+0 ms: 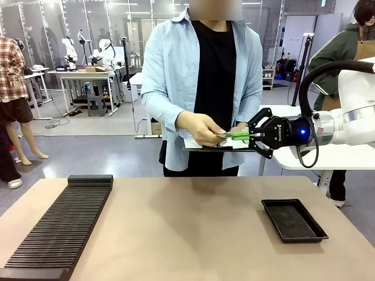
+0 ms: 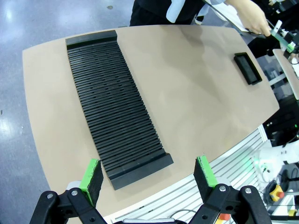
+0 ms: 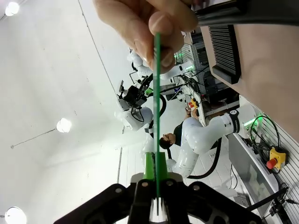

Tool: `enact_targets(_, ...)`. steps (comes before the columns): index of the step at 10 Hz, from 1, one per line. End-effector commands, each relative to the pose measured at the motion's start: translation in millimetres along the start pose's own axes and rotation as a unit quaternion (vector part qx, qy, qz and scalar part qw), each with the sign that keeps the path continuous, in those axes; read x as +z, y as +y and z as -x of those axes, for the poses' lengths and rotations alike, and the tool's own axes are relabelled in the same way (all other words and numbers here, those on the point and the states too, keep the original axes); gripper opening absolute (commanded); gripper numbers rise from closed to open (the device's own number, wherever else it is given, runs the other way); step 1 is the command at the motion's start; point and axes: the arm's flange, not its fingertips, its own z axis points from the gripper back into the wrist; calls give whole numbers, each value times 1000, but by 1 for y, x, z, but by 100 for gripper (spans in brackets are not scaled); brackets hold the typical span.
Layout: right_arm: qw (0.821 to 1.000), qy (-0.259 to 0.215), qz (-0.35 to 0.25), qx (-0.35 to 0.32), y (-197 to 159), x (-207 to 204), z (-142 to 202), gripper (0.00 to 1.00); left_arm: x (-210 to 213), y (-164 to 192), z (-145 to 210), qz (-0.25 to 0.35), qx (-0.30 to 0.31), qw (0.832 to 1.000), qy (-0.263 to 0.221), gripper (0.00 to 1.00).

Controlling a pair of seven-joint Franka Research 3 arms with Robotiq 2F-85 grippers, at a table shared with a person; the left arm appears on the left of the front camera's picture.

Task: Inspect the PCB.
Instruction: Pick up the Blank PCB that the human is holding, then place the Blank PCB in the ESD tray.

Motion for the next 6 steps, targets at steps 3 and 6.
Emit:
enact_targets(3, 1000, -1, 1, 4, 3, -1, 2, 0, 0, -2, 1, -9, 7, 1000, 2, 100)
enact_targets(6, 1000, -1, 1, 4, 3, -1, 2, 0, 0, -2, 1, -9, 7, 1000, 2, 100)
